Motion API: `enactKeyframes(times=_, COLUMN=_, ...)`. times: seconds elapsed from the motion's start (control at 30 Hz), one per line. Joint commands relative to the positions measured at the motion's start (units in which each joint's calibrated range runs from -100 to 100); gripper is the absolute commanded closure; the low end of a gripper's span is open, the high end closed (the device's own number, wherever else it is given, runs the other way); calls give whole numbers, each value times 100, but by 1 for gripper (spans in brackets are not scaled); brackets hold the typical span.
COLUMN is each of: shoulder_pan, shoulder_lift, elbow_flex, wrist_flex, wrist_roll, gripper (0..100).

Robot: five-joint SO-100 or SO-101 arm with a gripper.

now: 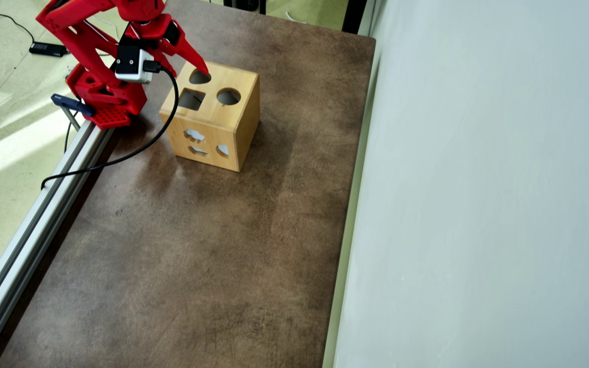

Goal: Pick and place the red cube on the square hole

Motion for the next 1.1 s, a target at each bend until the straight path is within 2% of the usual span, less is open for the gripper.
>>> enactKeyframes(times=0.0, shoulder_pan=-21, shoulder_lift=-226, elbow_flex=13, wrist_flex=-15, wrist_roll=0, gripper=69)
enactKeyframes(times=1.07, shoulder_pan=-43, shoulder_lift=-166, elbow_flex=57, wrist_flex=-96, wrist_roll=34, gripper=68)
